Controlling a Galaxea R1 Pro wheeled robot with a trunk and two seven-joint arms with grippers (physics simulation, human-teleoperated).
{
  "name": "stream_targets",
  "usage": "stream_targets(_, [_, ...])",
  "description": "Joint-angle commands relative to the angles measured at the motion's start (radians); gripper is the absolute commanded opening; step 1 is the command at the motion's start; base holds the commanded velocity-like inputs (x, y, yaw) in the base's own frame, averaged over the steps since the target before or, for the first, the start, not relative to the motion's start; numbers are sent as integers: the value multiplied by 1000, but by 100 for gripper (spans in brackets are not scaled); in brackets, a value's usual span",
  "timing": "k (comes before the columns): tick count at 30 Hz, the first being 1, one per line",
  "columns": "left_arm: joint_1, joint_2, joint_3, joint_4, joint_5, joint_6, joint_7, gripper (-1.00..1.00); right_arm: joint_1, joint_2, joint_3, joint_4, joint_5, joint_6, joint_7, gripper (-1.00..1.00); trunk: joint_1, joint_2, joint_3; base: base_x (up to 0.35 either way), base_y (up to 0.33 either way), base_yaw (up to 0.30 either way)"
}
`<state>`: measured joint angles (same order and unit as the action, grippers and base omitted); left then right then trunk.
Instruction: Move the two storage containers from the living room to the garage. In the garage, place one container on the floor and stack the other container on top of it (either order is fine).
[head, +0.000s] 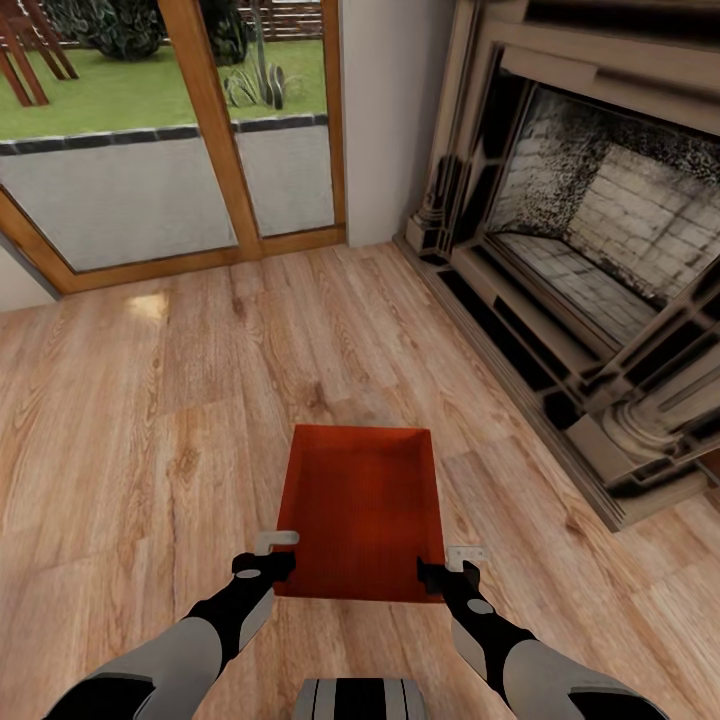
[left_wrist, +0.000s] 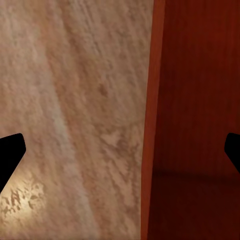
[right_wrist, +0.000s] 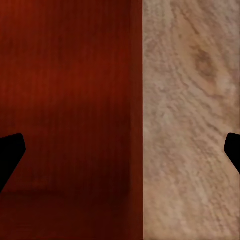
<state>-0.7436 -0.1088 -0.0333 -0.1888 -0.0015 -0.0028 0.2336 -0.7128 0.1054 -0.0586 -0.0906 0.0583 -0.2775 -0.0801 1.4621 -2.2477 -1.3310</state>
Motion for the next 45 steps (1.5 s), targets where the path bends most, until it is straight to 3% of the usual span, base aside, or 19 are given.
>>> stream_targets(1, [0,0,-4,1,0,0,4,100,-1,0,-6,1,6,-3,-3,100,0,0,-1,0,0,0])
stream_targets(45, [0,-7,-5,9,1,0,-1,100,-1,0,-7,1,6,-3,-3,100,0,0,-1,13,0,0])
